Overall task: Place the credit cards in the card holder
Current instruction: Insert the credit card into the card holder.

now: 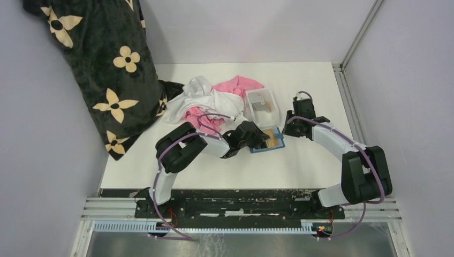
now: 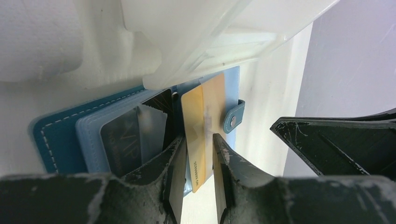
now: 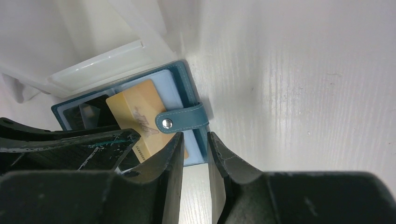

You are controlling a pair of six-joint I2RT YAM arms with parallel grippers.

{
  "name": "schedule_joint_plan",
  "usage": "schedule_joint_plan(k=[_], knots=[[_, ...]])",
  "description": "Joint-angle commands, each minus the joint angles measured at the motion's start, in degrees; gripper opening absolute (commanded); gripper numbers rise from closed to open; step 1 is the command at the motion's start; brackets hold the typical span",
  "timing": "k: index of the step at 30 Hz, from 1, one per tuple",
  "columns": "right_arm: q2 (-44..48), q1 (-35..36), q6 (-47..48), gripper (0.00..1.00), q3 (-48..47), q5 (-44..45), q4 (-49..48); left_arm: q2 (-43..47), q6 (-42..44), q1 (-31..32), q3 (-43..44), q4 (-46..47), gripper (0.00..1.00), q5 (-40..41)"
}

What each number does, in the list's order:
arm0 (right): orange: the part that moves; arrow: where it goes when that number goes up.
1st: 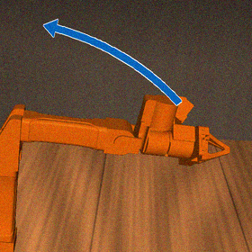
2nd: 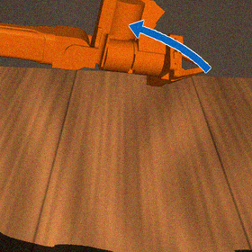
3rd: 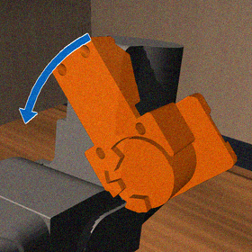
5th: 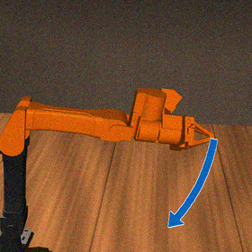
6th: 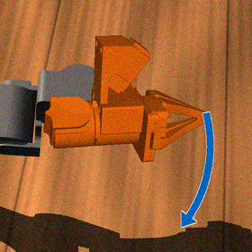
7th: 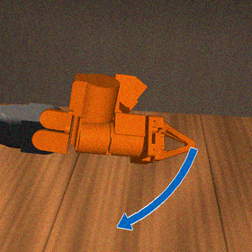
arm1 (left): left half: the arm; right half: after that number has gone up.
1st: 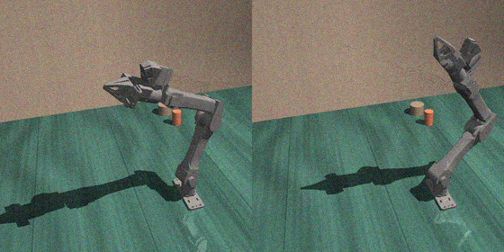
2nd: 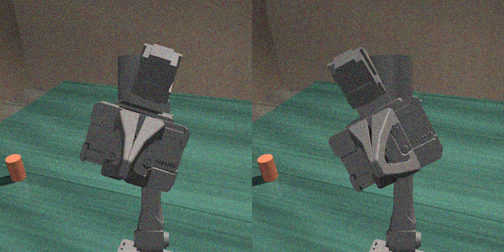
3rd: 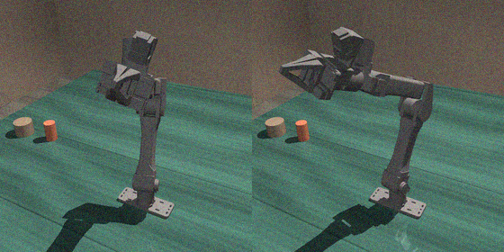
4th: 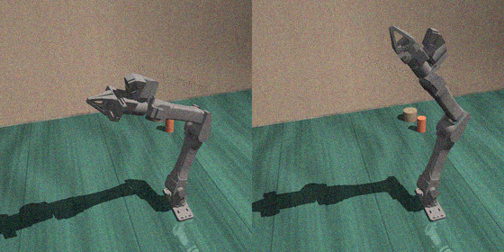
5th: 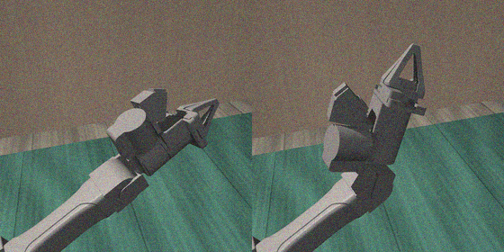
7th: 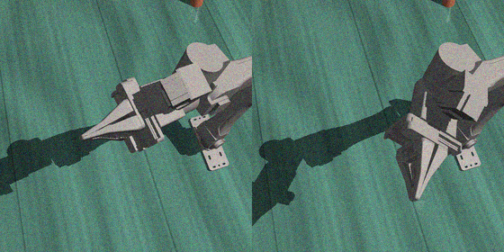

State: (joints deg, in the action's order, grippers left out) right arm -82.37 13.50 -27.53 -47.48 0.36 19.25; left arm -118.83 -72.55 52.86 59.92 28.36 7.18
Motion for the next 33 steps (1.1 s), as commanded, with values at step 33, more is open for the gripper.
schedule_joint_plan(k=[33], knots=[[-7.8, 2.8, -2.4, 0.22, -0.3, 0.1, -4.9, 4.8, 22.5, -0.1, 7.9, -26.3, 0.46, 3.3]])
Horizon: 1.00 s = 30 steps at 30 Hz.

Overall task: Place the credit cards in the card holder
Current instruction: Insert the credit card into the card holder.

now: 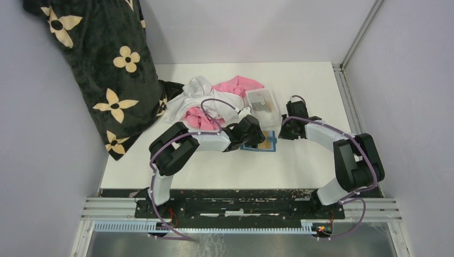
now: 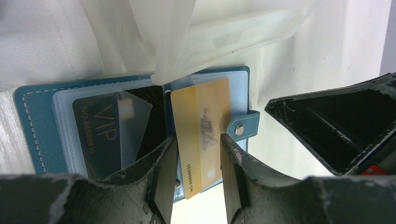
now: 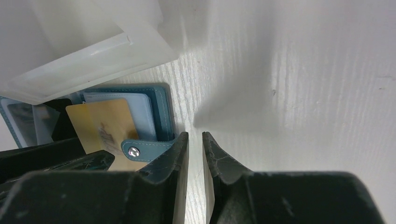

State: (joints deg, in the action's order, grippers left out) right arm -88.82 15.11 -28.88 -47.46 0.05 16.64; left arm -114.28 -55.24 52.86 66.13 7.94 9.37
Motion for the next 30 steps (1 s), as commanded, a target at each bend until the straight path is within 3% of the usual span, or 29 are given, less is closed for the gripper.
schedule_joint_plan(k=[1, 30], knots=[[-1.8, 1.5, -1.2, 0.22, -0.2, 0.3, -2.5, 0.2, 5.5, -0.1, 1.9, -5.9, 0.47, 0.9], [-3.9, 7.8, -3.8, 0.22, -1.8, 3.1, -2.7, -5.2, 8.4, 2.7, 9.1, -10.6, 0.46, -1.4]])
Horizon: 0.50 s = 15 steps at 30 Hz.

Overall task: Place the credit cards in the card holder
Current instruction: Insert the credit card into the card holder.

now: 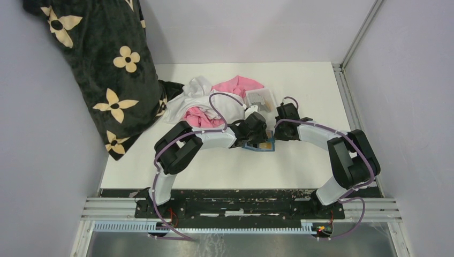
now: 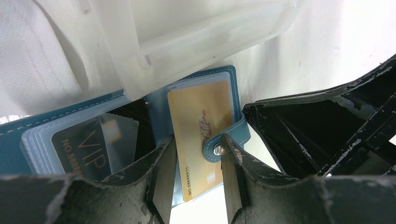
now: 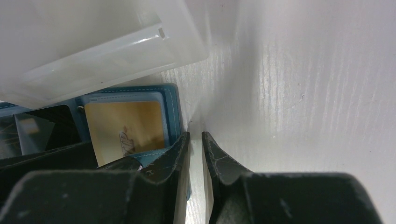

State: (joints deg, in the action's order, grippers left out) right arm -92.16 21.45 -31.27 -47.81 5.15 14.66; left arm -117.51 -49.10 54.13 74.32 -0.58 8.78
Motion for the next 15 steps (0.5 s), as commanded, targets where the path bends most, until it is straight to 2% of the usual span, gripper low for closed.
schedule_joint_plan(k=[1, 7, 15], knots=[[-0.4, 1.5, -1.2, 0.22, -1.5, -1.7, -0.6, -1.3, 2.3, 1.4, 0.5, -2.4, 0.46, 0.1], [-0.2, 1.4, -0.9, 0.22, -1.8, -1.5, -0.2, 3.9, 3.0, 1.5, -1.5, -5.0, 0.47, 7.0], [0.7, 1.5, -0.4, 0.23, -2.7, -1.1, 0.8, 7.9, 4.0, 1.5, -1.3, -7.1, 0.47, 11.1]])
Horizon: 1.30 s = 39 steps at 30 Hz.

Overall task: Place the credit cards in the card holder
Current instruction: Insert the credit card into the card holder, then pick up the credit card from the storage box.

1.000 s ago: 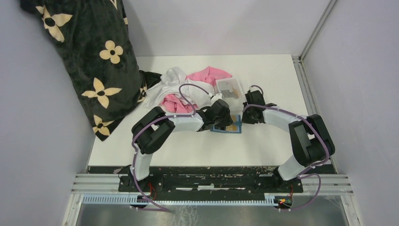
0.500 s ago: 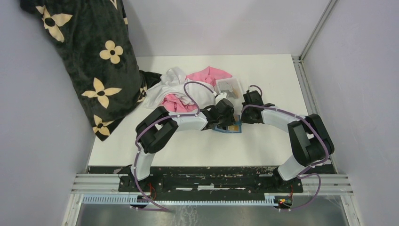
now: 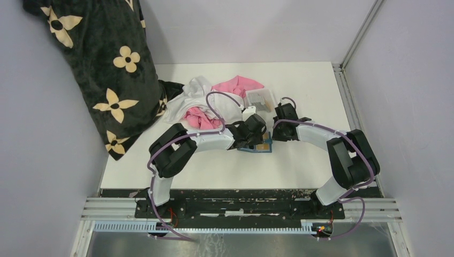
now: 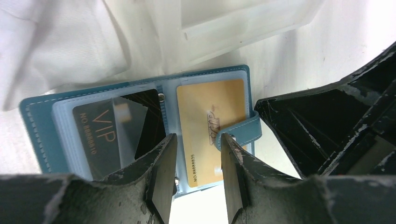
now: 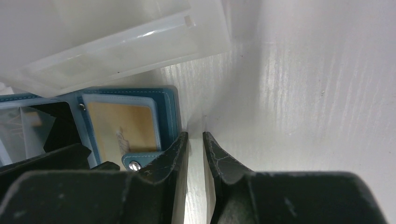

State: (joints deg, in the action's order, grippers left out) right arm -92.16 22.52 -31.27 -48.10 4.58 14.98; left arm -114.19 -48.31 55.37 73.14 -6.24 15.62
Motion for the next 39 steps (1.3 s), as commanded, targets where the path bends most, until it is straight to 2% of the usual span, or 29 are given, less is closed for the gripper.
schedule_joint_plan(k=[1, 9, 18, 24, 29, 31, 34, 36, 37, 38, 39], knots=[[0.7, 0.4, -0.3, 0.24, -2.6, -0.5, 0.7, 4.9, 3.3, 0.2, -0.1, -1.4, 0.47, 4.6], [2.4, 0.4, 1.2, 0.28, -3.8, 0.6, 2.1, 7.4, 3.3, 0.2, -0.3, -1.4, 0.47, 6.5], [7.1, 0.3, 5.7, 0.45, -7.0, 3.1, 3.6, 15.9, 5.0, -0.1, -3.4, -0.6, 0.48, 14.6], [10.6, 0.3, 9.5, 0.46, -10.3, 3.9, 3.0, 21.4, 6.7, -1.8, -7.7, 3.7, 0.47, 17.1], [10.8, 0.4, 12.7, 0.41, -13.8, 6.1, -1.4, 24.7, 8.0, -4.2, -11.3, 9.5, 0.47, 18.4], [10.1, 0.4, 13.1, 0.35, -14.3, 8.0, -6.4, 24.9, 8.8, -5.3, -11.5, 10.7, 0.47, 18.4], [7.3, 0.3, 13.1, 0.21, -17.1, 7.8, -11.5, 23.6, 9.2, -7.1, -10.1, 11.1, 0.47, 16.9], [4.2, 0.0, 12.5, 0.17, -20.7, 6.0, -11.7, 22.6, 9.2, -8.5, -9.5, 12.1, 0.47, 14.5], [2.6, -0.2, 13.2, 0.22, -23.0, 3.8, -10.4, 22.2, 9.2, -9.2, -9.4, 12.8, 0.47, 13.8], [1.5, -0.5, 14.4, 0.37, -24.8, 0.6, -10.0, 21.8, 9.3, -9.7, -9.3, 13.4, 0.47, 13.2], [0.7, -0.7, 15.3, 0.60, -25.3, -1.7, -11.0, 21.5, 9.4, -10.2, -9.3, 14.3, 0.47, 12.8]])
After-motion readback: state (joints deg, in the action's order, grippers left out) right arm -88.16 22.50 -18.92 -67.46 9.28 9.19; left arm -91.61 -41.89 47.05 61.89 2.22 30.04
